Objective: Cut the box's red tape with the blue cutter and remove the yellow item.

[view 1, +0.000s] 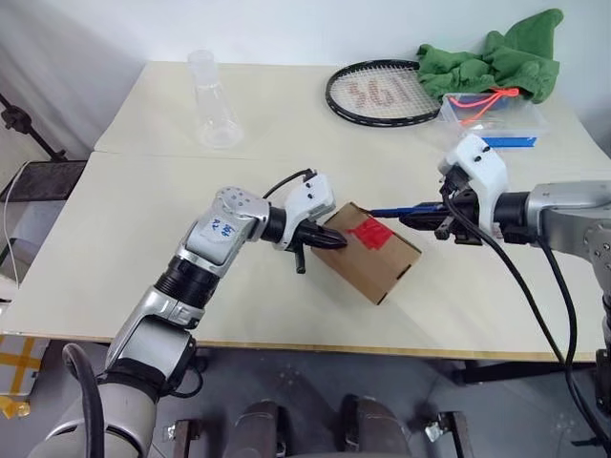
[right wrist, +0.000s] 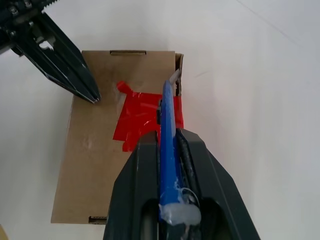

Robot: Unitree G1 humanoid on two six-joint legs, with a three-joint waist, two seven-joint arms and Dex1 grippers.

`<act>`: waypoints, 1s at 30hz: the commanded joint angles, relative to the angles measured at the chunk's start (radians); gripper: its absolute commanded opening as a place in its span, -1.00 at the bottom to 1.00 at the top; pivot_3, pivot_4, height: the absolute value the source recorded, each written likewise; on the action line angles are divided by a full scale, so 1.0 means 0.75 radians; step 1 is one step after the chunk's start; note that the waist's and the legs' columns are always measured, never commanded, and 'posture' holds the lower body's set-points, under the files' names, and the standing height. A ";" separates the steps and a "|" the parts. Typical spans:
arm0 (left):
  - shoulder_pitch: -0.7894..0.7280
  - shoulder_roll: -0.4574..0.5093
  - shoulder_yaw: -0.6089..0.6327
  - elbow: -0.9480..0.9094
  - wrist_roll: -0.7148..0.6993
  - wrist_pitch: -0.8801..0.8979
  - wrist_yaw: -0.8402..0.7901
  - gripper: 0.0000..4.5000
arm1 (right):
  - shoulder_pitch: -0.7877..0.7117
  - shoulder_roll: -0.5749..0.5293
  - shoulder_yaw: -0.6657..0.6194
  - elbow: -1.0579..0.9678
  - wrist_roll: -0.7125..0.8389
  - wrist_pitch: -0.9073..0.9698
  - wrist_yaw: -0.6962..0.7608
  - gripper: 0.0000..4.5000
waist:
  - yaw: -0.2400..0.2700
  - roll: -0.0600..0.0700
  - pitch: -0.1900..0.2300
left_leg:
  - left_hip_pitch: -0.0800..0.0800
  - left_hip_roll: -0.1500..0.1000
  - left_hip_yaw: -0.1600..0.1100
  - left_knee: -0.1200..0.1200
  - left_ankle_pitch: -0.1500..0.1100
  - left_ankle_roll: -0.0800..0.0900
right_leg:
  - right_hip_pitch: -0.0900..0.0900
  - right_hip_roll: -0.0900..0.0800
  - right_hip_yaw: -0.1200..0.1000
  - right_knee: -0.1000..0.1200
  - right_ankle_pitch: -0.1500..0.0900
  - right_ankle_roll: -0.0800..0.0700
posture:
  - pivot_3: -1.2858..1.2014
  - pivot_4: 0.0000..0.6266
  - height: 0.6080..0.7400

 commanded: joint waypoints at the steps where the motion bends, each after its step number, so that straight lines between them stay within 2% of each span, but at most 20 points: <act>1: -0.002 -0.016 -0.032 0.041 0.052 0.015 0.021 -0.98 | -0.053 -0.027 0.054 0.011 0.016 0.054 0.060 -0.94 | -0.001 0.000 0.000 | 0.000 0.000 0.000 0.000 0.000 0.000 | 0.000 0.000 0.000 0.000 0.000 0.000 | 0.03 -0.52 1.00; 7: -0.002 -0.033 -0.026 0.054 0.061 0.013 0.033 -0.98 | -0.067 -0.069 0.114 0.058 -0.035 0.052 0.089 -0.94 | 0.000 0.000 0.000 | 0.000 0.000 -0.001 0.001 0.000 0.000 | 0.000 0.000 0.000 0.000 0.000 0.000 | 0.03 -0.52 1.00; 16: 0.004 -0.026 -0.022 0.058 0.063 0.010 0.034 -0.98 | -0.084 -0.154 0.102 0.121 -0.089 0.025 0.140 -0.94 | 0.001 0.000 0.000 | -0.001 0.000 -0.001 0.002 0.000 0.001 | 0.001 -0.001 -0.001 0.001 0.000 0.000 | 0.03 -0.52 1.00; 21: 0.001 -0.032 -0.024 0.064 0.065 0.009 0.038 -0.98 | -0.098 -0.153 0.098 0.116 -0.086 0.029 0.159 -0.94 | 0.001 0.000 0.000 | -0.001 0.000 -0.001 0.002 0.000 0.001 | 0.000 -0.001 -0.001 0.001 0.000 0.000 | 0.03 -0.52 1.00; 30: -0.007 -0.033 -0.025 0.083 0.067 -0.001 0.031 -0.98 | -0.189 -0.067 0.019 0.119 -0.062 0.081 0.116 -0.94 | -0.001 0.000 0.000 | -0.001 0.000 -0.001 0.002 0.000 0.001 | 0.000 -0.001 -0.001 0.001 0.000 0.000 | 0.03 -0.52 1.00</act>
